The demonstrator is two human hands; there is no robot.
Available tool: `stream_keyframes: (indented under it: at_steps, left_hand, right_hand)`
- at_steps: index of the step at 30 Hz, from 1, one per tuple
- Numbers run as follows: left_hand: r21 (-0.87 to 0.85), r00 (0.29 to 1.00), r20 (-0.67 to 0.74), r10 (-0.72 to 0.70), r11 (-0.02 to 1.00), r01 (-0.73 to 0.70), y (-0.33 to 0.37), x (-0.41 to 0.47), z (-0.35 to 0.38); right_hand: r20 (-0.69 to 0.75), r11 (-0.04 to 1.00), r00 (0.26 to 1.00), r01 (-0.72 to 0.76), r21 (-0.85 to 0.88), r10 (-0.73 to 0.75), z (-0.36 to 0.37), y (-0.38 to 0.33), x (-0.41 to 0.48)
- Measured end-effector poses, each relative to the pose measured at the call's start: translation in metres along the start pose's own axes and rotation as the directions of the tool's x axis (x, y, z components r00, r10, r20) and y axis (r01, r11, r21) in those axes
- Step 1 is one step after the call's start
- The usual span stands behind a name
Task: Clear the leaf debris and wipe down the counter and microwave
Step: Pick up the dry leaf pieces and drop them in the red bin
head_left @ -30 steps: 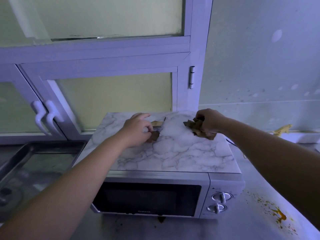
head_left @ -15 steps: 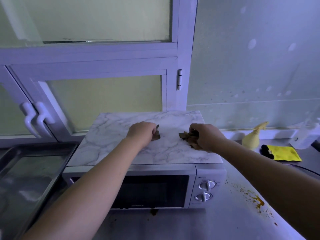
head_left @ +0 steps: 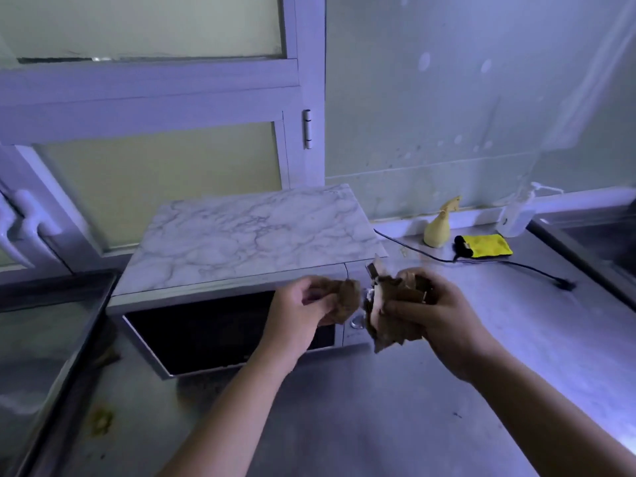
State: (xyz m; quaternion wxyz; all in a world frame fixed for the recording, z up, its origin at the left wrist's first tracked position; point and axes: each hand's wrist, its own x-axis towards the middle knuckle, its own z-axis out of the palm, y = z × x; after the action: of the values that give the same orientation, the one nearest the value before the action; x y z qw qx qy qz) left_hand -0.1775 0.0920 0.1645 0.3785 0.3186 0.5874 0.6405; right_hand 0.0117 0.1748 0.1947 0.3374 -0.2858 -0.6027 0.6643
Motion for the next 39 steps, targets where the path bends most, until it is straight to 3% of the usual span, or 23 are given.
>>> stream_keyframes:
  at_steps: [4, 9, 12, 15, 19, 23, 26, 30, 36, 39]
  left_hand:
    - [-0.128, 0.982, 0.163, -0.094, 0.985, 0.116, -0.024, -0.045, 0.049]
    - [-0.137, 0.922, 0.318, -0.222, 0.951, 0.276, -0.049, -0.096, 0.099]
    - [-0.099, 0.857, 0.433, -0.28, 0.93, 0.354, -0.065, -0.124, 0.121]
    - [0.003, 0.765, 0.55, -0.337, 0.916, 0.402, -0.085, -0.156, 0.147]
    - [0.177, 0.768, 0.503, -0.397, 0.917, 0.358, -0.122, -0.203, 0.194]
    - [0.264, 0.717, 0.469, -0.516, 0.856, 0.444, -0.16, -0.255, 0.244]
    - [0.312, 0.632, 0.454, -0.628, 0.776, 0.548, -0.193, -0.292, 0.28]
    - [0.371, 0.447, 0.462, -0.766, 0.625, 0.687, -0.238, -0.336, 0.316]
    - [0.547, 0.204, 0.376, -0.904, 0.394, 0.738, -0.306, -0.382, 0.347]
    - [0.618, 0.193, 0.299, -0.934, 0.344, 0.707, -0.342, -0.396, 0.358]
  right_hand:
    - [-0.226, 1.0, 0.974, -0.024, 0.015, 0.027, -0.013, 0.015, -0.059]
    - [-0.377, 0.999, 0.926, -0.032, -0.031, 0.018, -0.049, 0.036, -0.124]
    - [-0.424, 0.995, 0.903, -0.09, -0.041, 0.064, -0.077, 0.05, -0.163]
    - [-0.491, 0.983, 0.851, -0.159, 0.094, 0.185, -0.107, 0.073, -0.203]
    - [-0.483, 0.923, 0.812, -0.168, 0.346, 0.328, -0.138, 0.099, -0.264]
    - [-0.454, 0.85, 0.764, -0.227, 0.475, 0.458, -0.18, 0.119, -0.338]
    - [-0.418, 0.813, 0.74, -0.296, 0.501, 0.527, -0.217, 0.143, -0.395]
    - [-0.294, 0.684, 0.714, -0.345, 0.643, 0.636, -0.257, 0.179, -0.465]
    - [-0.226, 0.489, 0.538, -0.417, 0.766, 0.812, -0.281, 0.245, -0.538]
    - [-0.272, 0.426, 0.375, -0.431, 0.796, 0.886, -0.285, 0.288, -0.556]
